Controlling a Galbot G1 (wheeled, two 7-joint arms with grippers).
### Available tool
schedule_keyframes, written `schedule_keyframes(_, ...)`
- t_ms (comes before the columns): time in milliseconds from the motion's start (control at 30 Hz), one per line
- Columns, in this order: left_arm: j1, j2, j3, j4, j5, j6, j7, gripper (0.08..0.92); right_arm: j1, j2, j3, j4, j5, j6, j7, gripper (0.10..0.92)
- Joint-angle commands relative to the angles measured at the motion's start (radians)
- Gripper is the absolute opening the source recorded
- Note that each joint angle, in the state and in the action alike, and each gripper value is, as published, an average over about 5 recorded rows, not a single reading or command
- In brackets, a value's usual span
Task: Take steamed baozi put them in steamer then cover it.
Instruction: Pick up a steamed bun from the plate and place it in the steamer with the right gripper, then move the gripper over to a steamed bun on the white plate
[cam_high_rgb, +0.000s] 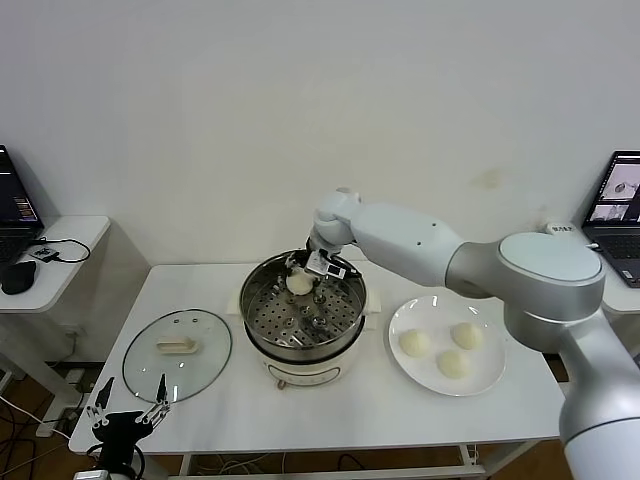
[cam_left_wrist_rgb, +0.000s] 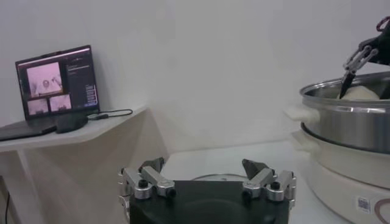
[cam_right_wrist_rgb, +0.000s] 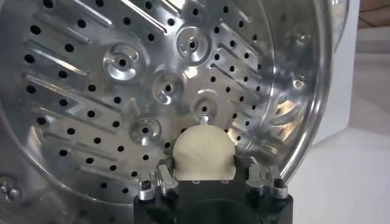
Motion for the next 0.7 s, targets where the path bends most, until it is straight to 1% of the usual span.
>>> schedule_keyframes(33, 0.001, 0.0, 0.001, -0.001, 0.001, 0.001, 0.0, 0.823, -0.006, 0.01, 0.0, -0.017, -0.016, 0.024, 0.014, 0.781)
schedule_keyframes(100, 0.004, -0.001, 0.0, -0.005, 0.001, 0.001, 0.0, 0.823, 0.007, 0.003, 0.003, -0.004, 0.012, 0.017, 0.012, 0.811)
schedule_keyframes(200, 0.007, -0.002, -0.003, -0.009, 0.001, 0.001, 0.0, 0.823, 0.04, -0.019, 0.005, 0.03, 0.066, -0.009, -0.002, 0.821)
schedule_keyframes(267, 0.008, -0.002, -0.005, -0.012, 0.001, 0.001, 0.0, 0.823, 0.073, -0.044, 0.003, 0.068, 0.123, -0.053, -0.029, 0.822)
schedule_keyframes(400, 0.01, -0.002, -0.009, -0.014, 0.0, 0.001, 0.0, 0.823, 0.152, -0.131, -0.007, 0.21, 0.297, -0.232, -0.115, 0.823)
schedule_keyframes(500, 0.013, 0.0, -0.013, -0.02, 0.0, 0.002, 0.0, 0.823, 0.201, -0.215, -0.008, 0.336, 0.427, -0.379, -0.149, 0.823)
schedule_keyframes(600, 0.017, 0.003, -0.017, -0.027, -0.001, 0.002, 0.0, 0.823, 0.234, -0.312, -0.001, 0.423, 0.503, -0.492, -0.163, 0.823)
schedule_keyframes(700, 0.017, 0.006, -0.017, -0.031, -0.001, 0.002, 0.0, 0.823, 0.257, -0.414, 0.008, 0.492, 0.529, -0.573, -0.176, 0.823)
